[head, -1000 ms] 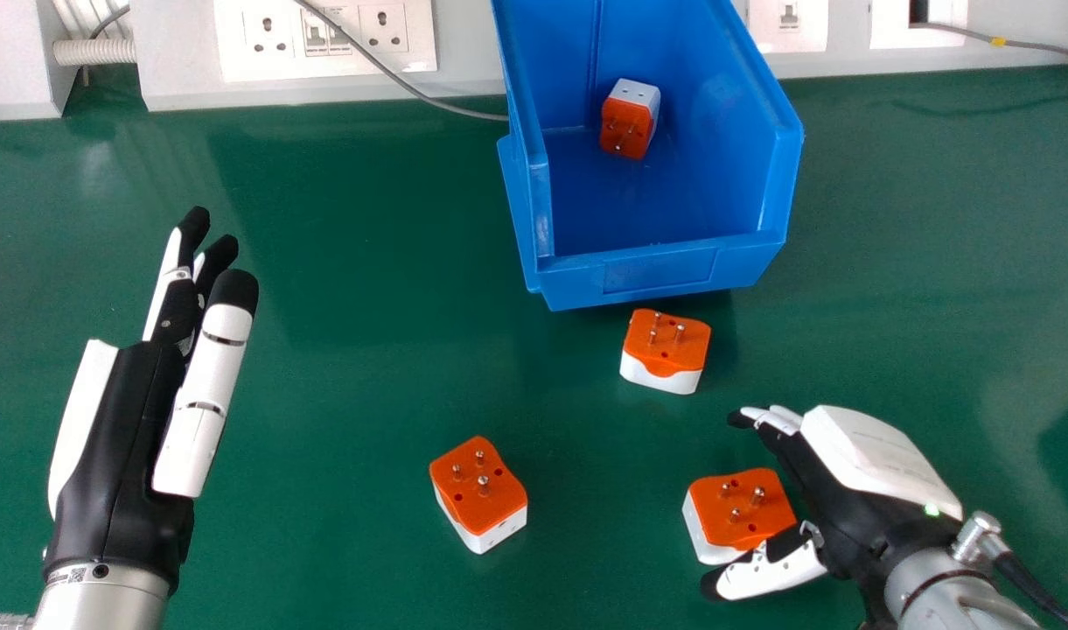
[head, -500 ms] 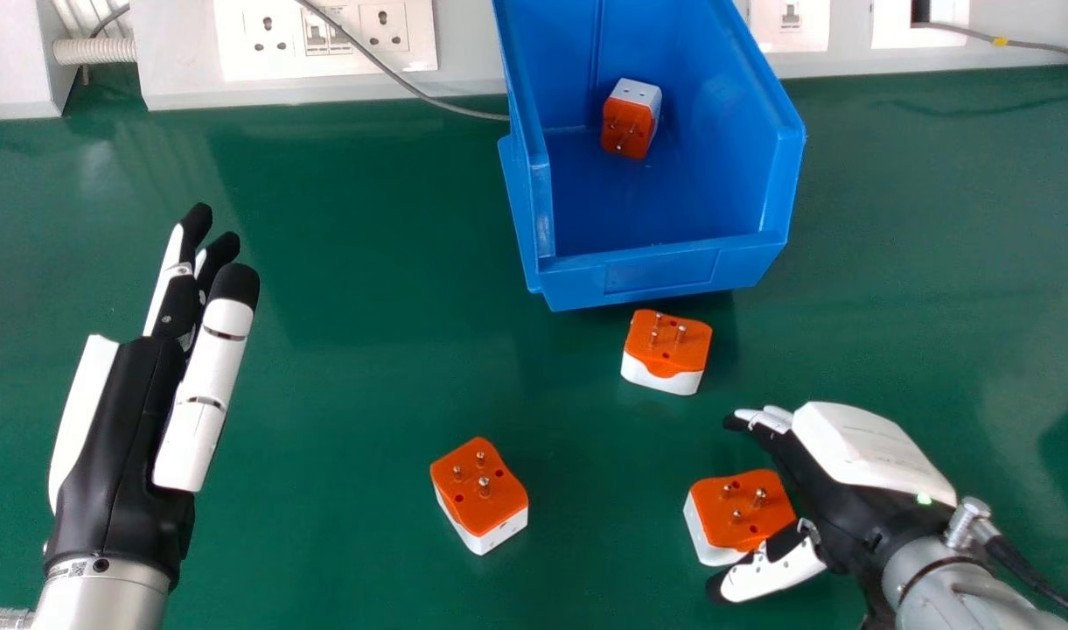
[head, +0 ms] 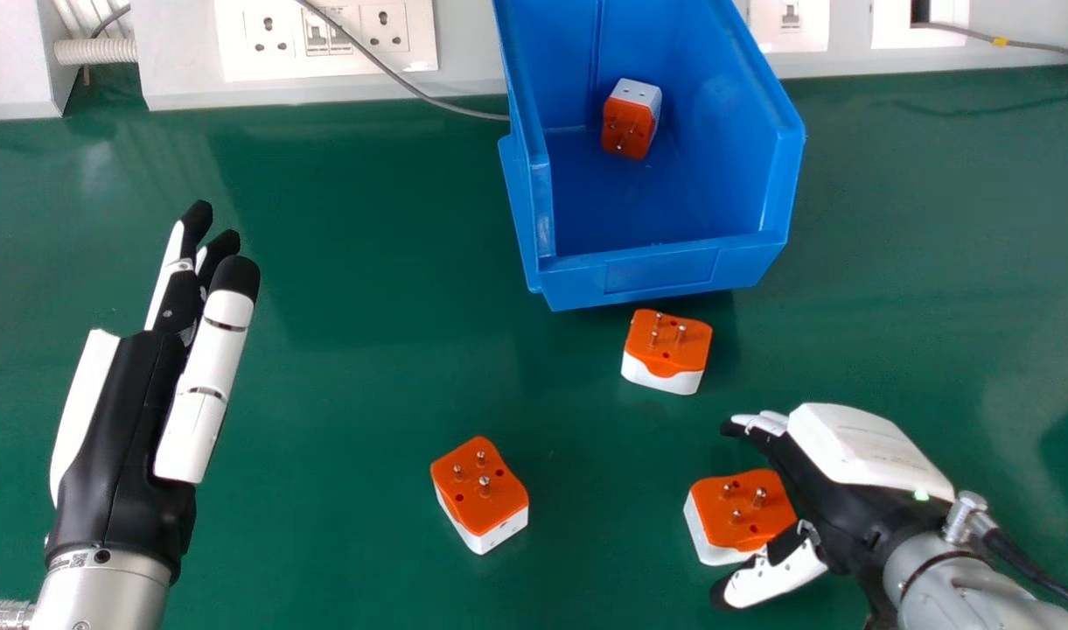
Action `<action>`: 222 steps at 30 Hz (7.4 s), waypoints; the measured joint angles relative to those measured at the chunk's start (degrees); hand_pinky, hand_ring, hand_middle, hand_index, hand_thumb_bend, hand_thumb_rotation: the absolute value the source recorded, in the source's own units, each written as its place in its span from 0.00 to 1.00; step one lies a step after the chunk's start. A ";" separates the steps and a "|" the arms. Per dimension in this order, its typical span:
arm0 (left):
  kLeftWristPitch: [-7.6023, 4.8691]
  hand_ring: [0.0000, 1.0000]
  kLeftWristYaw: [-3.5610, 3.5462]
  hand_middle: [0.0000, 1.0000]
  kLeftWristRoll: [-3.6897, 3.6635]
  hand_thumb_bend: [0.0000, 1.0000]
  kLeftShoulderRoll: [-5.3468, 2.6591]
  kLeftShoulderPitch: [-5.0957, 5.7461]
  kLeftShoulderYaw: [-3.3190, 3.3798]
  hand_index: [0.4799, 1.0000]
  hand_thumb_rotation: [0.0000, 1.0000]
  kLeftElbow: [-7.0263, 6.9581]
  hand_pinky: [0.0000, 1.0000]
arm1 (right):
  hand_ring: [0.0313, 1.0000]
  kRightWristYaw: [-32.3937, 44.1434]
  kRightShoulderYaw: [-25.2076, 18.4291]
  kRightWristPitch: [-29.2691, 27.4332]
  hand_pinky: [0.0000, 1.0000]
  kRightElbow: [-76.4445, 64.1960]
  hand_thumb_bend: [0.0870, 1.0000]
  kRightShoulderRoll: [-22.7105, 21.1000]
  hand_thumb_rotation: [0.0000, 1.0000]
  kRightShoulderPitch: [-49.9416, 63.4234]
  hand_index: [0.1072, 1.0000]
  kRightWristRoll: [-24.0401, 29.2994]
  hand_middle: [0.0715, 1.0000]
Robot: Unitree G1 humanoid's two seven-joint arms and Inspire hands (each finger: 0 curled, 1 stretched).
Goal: Pick all objects and put in blue box
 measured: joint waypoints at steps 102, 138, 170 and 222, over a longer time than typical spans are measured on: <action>4.73 0.98 0.07 0.98 0.14 0.51 0.17 -1.15 -0.23 1.00 1.00 -4.15 0.95 | 0.67 5.46 0.96 -7.76 0.55 3.69 0.55 -3.98 0.13 -7.28 0.72 0.57 0.75; 6.76 0.99 0.07 0.99 0.13 0.50 0.31 -2.59 -0.34 1.00 1.00 -5.05 0.95 | 0.36 3.51 1.82 -8.13 0.29 6.51 0.50 -2.82 0.02 -8.99 0.54 2.32 0.47; 7.45 0.99 0.09 0.99 0.00 0.47 0.23 -3.25 0.01 1.00 1.00 -5.83 0.95 | 0.39 -16.09 -6.05 -23.90 0.21 21.32 0.46 2.18 0.00 -6.28 0.43 21.04 0.44; 7.85 0.98 0.04 0.99 -0.02 0.48 0.20 -3.18 0.04 1.00 1.00 -5.86 0.94 | 0.40 -4.34 -10.54 -16.32 0.31 -17.62 0.44 -2.28 0.00 0.47 0.48 7.77 0.49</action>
